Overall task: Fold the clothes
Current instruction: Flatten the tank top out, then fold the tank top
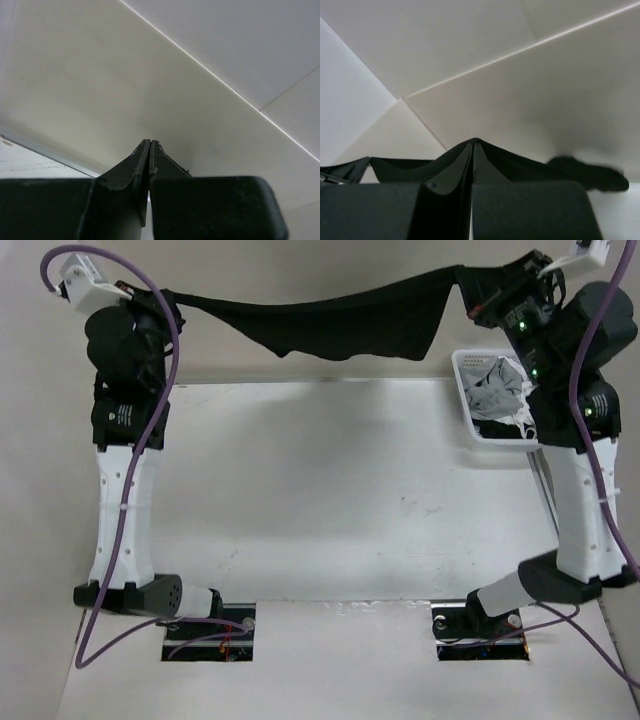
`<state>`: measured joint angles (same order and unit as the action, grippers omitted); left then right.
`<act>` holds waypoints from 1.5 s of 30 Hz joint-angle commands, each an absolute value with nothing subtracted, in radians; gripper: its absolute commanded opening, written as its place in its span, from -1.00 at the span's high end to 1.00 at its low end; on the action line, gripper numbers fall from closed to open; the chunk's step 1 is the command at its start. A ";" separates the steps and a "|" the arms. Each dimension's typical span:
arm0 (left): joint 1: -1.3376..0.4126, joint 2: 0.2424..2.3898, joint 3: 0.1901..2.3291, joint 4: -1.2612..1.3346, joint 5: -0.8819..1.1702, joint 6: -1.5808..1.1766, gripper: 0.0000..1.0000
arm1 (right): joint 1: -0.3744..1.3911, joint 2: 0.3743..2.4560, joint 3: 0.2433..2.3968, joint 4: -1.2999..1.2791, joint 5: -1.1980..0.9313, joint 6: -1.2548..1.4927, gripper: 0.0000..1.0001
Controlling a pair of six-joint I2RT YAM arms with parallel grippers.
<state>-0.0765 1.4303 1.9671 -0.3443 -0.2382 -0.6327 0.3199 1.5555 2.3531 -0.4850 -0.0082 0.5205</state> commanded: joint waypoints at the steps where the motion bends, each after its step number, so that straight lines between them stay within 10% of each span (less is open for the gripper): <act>1: -0.100 1.343 1.820 -0.295 -0.279 -0.603 1.00 | 0.312 1.456 2.121 -0.391 -0.017 0.531 1.00; 15: -0.350 0.554 0.717 -0.461 -0.488 -0.678 0.99 | 0.732 0.493 0.646 -0.338 0.270 0.724 1.00; 22: -0.400 0.312 0.672 -0.828 -0.434 -0.862 1.00 | 1.192 0.278 0.506 -0.759 0.452 1.096 1.00; 29: -0.389 0.294 0.710 -0.841 -0.439 -0.888 1.00 | 1.547 0.498 0.644 -0.778 0.722 1.212 1.00; 45: -0.228 1.493 1.265 -0.049 -0.405 -0.755 0.98 | 0.339 1.295 1.043 0.041 0.026 0.641 1.00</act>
